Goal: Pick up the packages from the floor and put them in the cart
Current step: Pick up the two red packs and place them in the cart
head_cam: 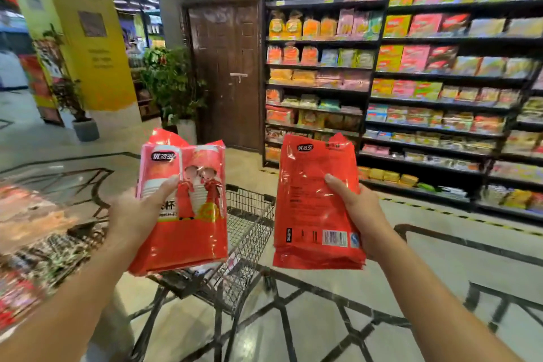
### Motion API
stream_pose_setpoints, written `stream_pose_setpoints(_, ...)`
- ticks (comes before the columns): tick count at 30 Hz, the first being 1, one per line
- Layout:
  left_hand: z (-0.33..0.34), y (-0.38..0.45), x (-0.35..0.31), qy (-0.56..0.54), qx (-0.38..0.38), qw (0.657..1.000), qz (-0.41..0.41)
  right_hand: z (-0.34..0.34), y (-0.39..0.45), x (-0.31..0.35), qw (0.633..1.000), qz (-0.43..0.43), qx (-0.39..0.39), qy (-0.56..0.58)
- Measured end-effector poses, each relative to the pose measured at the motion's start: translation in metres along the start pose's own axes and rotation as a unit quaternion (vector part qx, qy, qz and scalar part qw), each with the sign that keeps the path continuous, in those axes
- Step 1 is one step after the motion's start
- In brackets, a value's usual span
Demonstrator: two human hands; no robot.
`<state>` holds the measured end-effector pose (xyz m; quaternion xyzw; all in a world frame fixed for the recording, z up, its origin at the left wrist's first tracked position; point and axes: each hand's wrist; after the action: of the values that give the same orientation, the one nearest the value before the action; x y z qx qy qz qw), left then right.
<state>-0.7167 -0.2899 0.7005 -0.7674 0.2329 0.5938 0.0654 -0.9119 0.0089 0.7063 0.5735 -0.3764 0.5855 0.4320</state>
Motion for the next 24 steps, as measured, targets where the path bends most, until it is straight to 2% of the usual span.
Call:
stream_pose_setpoints(9,0.084,0.188,0.038,0.041,0.020,0.999,-0.018,0.098,0.209,-0.031,0.999,0.023,0.045,-0.021)
stream_pose_setpoints(16,0.133,0.290,0.067,0.045,-0.022,0.997,-0.060,0.166,0.354,-0.073,0.992,0.050,0.115,-0.022)
stream_pose_setpoints(21,0.170,0.360,0.124,0.072,-0.072,0.991,-0.083,0.230,0.466,-0.130,0.978,0.075,0.191,-0.021)
stream_pose_setpoints(24,0.192,0.395,0.147,0.076,-0.107,0.984,-0.124,0.270,0.532,-0.169,0.964,0.100,0.243,-0.047)
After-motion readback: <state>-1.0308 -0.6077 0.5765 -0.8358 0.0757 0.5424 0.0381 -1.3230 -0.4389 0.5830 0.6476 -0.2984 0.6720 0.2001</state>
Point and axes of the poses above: each hand's wrist, its own y-axis towards the middle knuckle, its own z-axis out of the palm, x = y × z, and after that the axes turned 2 degrees about -z, right-handed
